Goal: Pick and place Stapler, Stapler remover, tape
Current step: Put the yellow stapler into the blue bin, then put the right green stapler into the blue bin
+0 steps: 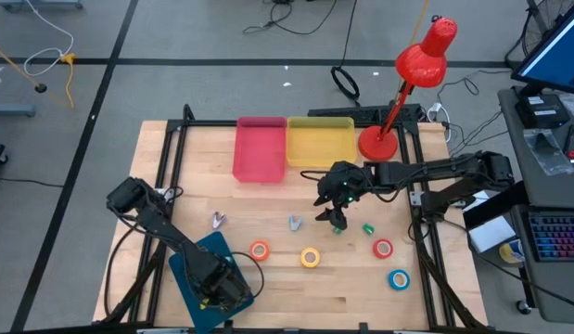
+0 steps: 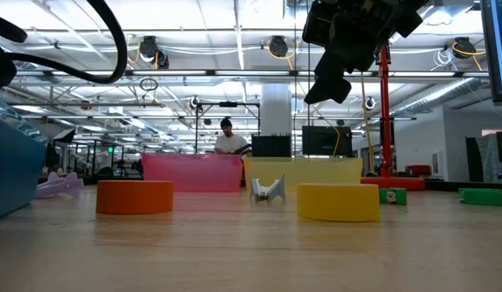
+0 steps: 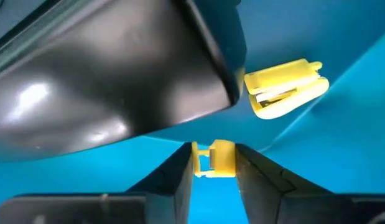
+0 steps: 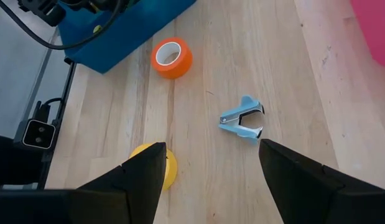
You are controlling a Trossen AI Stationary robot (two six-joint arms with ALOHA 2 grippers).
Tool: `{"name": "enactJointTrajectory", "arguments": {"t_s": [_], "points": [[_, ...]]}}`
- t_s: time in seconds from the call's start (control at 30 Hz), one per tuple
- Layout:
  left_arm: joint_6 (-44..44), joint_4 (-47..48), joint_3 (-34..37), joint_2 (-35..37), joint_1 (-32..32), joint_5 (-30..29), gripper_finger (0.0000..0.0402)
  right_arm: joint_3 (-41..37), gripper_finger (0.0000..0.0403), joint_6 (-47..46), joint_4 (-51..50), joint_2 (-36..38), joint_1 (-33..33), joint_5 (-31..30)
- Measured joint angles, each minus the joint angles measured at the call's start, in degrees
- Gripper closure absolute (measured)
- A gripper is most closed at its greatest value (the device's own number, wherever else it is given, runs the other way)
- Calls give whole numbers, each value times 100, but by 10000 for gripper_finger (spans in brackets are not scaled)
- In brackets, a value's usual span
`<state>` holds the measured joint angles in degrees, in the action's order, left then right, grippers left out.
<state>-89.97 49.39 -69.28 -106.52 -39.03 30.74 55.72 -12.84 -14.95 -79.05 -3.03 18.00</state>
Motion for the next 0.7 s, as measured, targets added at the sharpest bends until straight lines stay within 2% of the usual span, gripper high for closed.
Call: {"name": "enactJointTrajectory", "arguments": {"t_s": [0.43,0.6,0.7], "points": [[10,10,0,1,0,-15,176,0,151,16,-92,0,0,4],[-210,273,-26,156,26,-28,170,2,151,375,-756,0,0,2],[-411,432,-27,442,26,-350,178,2,151,568,-1465,0,0,-12]]}}
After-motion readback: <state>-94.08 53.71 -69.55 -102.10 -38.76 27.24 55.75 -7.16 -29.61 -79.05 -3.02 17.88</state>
